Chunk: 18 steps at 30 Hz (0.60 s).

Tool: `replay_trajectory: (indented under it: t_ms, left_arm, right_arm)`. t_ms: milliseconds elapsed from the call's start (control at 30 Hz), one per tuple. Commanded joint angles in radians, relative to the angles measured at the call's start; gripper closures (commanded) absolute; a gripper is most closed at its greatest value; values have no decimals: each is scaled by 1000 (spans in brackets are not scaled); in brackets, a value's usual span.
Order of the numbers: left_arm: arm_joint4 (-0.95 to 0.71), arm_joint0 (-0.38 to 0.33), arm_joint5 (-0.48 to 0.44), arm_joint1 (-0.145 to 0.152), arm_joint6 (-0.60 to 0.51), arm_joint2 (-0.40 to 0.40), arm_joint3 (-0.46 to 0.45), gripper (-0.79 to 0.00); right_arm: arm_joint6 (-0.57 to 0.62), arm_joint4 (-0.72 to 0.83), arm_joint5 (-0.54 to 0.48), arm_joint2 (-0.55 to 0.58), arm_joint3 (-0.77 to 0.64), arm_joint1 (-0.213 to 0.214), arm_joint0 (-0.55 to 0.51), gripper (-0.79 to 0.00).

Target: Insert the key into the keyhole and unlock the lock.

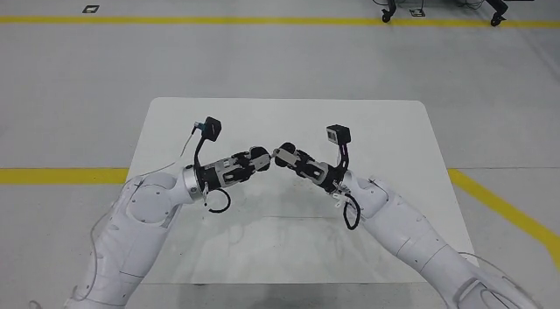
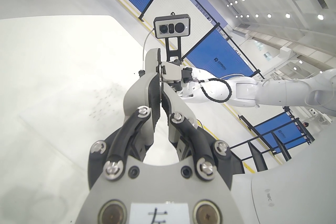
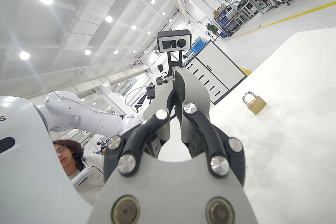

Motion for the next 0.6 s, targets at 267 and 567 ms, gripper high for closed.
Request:
replay_trajectory:
  t_ms: [267, 567]
  left_arm:
    - [-168, 58, -32, 16, -34, -59, -46, 0]
    - [-92, 83, 27, 22, 6, -91, -63, 0]
  right_arm:
    - [4, 3, 0, 4, 1, -1, -3, -785]
    - [5, -5, 7, 6, 2, -1, -2, -785]
